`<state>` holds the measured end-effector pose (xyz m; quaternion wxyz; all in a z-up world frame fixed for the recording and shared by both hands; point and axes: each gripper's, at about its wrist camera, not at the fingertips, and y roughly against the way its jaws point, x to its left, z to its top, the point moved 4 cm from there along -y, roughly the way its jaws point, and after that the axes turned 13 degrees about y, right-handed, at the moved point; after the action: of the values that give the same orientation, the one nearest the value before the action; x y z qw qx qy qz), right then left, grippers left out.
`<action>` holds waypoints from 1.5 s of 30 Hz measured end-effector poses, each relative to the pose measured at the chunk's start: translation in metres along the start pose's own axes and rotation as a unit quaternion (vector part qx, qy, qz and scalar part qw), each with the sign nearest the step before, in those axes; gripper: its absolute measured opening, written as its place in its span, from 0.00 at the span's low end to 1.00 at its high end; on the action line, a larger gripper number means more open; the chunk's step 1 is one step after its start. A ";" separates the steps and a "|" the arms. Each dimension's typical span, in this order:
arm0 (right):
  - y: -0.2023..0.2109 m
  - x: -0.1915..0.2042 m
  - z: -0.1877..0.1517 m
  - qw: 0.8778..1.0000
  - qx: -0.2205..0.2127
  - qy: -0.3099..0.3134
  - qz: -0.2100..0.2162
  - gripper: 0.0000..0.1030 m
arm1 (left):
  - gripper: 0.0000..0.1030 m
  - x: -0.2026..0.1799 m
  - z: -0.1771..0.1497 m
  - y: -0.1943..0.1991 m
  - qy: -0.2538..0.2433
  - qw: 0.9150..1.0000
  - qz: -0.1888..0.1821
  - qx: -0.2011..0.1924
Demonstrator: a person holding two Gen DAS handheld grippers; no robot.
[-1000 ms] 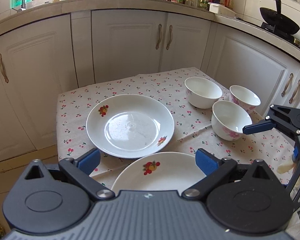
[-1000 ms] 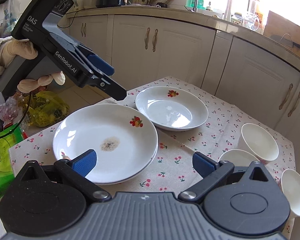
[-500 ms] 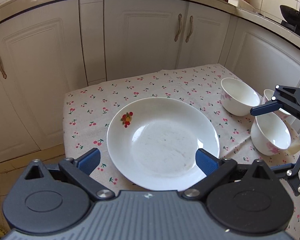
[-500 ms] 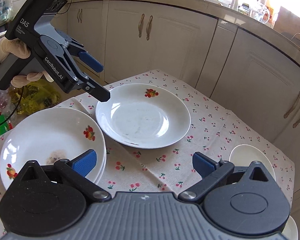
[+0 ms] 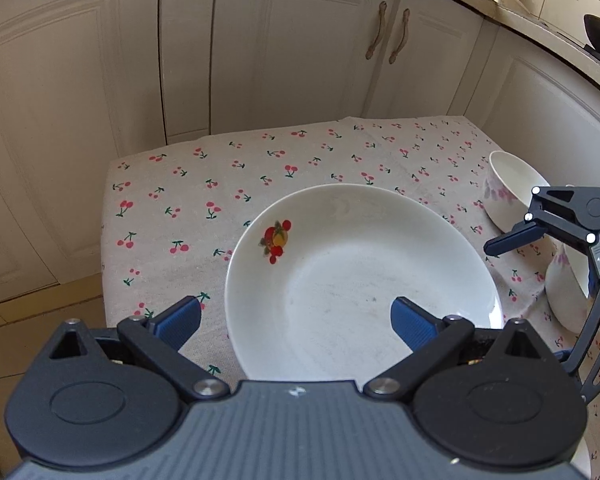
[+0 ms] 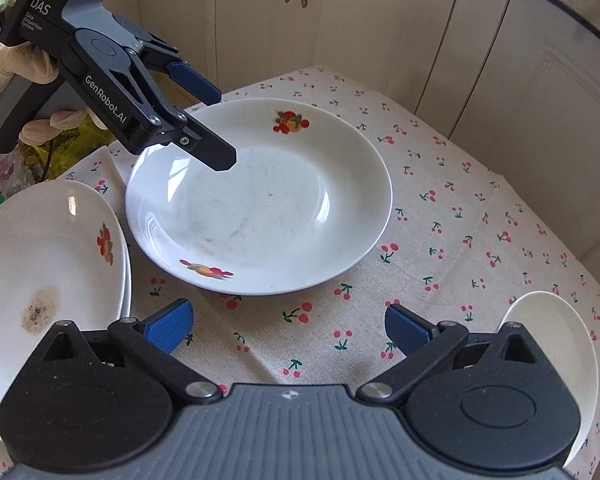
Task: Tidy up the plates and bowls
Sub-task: 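Move the left gripper toward the next white plate with fruit decal, then close the left gripper on the fruit-decal plate's rim and lift it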
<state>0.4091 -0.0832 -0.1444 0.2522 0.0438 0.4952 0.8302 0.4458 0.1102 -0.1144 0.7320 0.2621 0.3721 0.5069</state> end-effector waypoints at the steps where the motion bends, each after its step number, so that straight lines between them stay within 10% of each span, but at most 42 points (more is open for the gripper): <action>1: -0.004 -0.001 0.001 1.000 0.004 0.000 0.006 1.00 | 0.97 0.001 0.000 -0.003 0.001 1.000 -0.002 0.003; 20: -0.031 -0.006 0.022 0.996 0.043 0.043 0.067 1.00 | 0.96 0.003 0.003 -0.019 0.003 0.999 -0.037 0.039; 45: -0.011 -0.004 0.024 0.997 -0.033 0.050 0.045 1.00 | 0.95 0.000 0.012 -0.021 -0.022 0.997 -0.052 0.048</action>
<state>0.4245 -0.0621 -0.1407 0.1906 0.0164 0.4771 0.8578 0.4667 0.1030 -0.1234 0.7522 0.2884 0.3926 0.4437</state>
